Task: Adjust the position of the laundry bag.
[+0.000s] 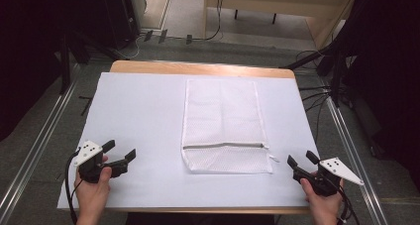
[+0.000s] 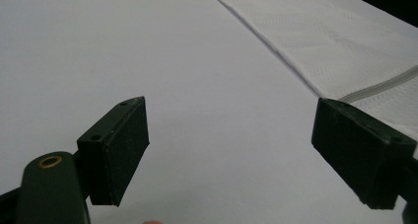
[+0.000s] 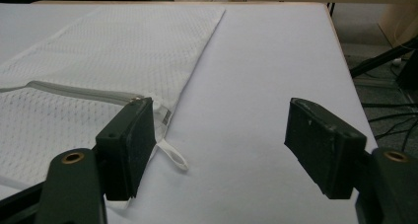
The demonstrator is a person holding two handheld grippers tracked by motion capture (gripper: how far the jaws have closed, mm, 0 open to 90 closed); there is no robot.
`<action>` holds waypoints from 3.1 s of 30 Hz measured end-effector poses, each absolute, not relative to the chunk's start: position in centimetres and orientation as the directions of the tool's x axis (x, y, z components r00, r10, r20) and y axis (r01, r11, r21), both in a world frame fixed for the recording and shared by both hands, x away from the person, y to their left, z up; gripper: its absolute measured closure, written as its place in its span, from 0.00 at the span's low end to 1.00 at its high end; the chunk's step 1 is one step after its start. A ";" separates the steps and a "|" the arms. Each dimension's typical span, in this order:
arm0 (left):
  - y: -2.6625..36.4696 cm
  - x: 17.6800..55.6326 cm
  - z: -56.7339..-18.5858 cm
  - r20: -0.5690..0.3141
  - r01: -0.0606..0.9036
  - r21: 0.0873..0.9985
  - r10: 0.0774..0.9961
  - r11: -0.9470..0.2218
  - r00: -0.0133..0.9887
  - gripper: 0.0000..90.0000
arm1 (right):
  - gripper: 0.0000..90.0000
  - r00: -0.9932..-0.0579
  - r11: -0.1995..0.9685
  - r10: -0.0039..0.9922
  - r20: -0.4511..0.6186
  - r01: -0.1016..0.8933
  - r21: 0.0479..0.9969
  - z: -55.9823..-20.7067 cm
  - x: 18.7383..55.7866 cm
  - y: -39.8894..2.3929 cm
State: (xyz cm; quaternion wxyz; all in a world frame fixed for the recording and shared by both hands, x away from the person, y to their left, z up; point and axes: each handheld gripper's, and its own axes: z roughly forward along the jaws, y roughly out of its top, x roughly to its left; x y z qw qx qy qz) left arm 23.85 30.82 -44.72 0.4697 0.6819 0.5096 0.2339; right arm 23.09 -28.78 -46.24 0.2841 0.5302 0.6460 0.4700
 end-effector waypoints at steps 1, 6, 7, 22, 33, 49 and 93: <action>30.4 24.0 -44.7 -0.164 0.475 0.879 0.908 -0.042 0.385 0.16 | 0.32 -0.268 -0.014 0.954 0.138 0.420 0.908 -46.2 23.1 -28.8; 27.3 25.0 -45.0 -0.126 0.472 0.874 0.881 -0.120 0.457 0.16 | 0.37 -0.244 -0.051 0.955 0.168 0.423 0.904 -46.2 23.3 -29.3; 26.7 25.4 -45.1 -0.133 0.482 0.867 0.875 -0.124 0.465 0.17 | 0.37 -0.244 -0.060 0.953 0.178 0.426 0.903 -46.2 23.3 -29.3; 18.0 31.4 -46.2 -0.118 0.603 0.770 0.883 -0.208 0.455 0.44 | 0.40 -0.266 -0.046 0.946 0.183 0.450 0.892 -46.5 23.7 -28.8; 15.1 33.1 -47.1 -0.091 0.643 0.731 0.901 -0.229 0.425 0.61 | 0.40 -0.279 -0.035 0.943 0.183 0.464 0.885 -46.7 23.8 -28.6; 15.3 33.2 -46.7 -0.102 0.648 0.710 0.870 -0.276 0.483 1.00 | 0.40 -0.306 0.002 0.937 0.166 0.482 0.876 -47.1 24.1 -27.6; 25.3 26.3 -45.0 -0.177 0.582 0.803 0.882 -0.126 0.436 0.60 | 0.45 -0.548 0.128 0.815 0.188 0.487 0.864 -47.2 23.0 -19.6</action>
